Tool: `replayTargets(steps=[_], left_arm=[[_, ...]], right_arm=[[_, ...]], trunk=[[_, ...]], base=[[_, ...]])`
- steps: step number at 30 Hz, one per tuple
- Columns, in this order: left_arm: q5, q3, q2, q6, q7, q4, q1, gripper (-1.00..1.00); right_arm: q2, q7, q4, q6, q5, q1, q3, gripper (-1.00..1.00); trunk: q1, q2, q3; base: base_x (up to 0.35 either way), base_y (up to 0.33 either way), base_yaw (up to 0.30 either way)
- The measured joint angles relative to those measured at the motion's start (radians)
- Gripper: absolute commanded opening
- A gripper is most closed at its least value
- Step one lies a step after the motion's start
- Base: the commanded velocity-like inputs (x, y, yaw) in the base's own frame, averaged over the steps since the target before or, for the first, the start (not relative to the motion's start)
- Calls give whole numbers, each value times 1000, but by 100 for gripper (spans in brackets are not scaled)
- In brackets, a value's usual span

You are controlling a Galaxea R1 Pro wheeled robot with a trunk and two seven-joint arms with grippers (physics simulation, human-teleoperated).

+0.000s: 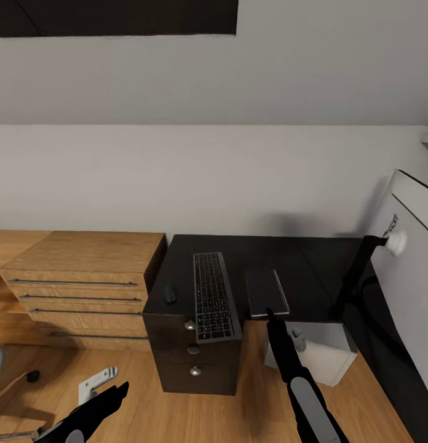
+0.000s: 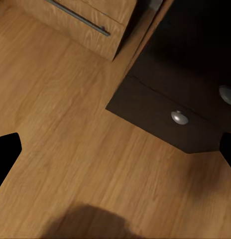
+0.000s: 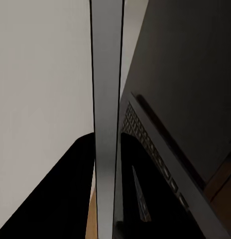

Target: In the bedroom, organize the workspace by keeping the computer under the desk, ensuring the monitor is on the desk, placing the keyboard on the desk next to the monitor, placing the mouse on the desk next to the keyboard, moving the folder from the swivel chair onto the desk next to the mouse, stacking the notebook on top of the folder with the pen on top of the notebook, and positioning the swivel chair next to the desk.

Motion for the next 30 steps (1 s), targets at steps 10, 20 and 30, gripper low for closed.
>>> replayTargets(steps=[10, 20, 30], left_arm=[[2, -21, -2, 13, 2, -73, 0, 100], [1, -30, -2, 12, 4, -81, 0, 100], [1, -29, -1, 11, 4, -81, 0, 100]], right_arm=[[-1, -2, 2, 3, -1, 0, -30, -100], [-1, -3, 5, 4, -1, 0, -38, -100], [-1, -3, 5, 4, -1, 0, -39, -100]], trunk=[[19, -35, -16], [58, -105, -47], [96, -175, -78]], base=[[21, 4, 0], [0, 0, 0], [0, 0, 0]])
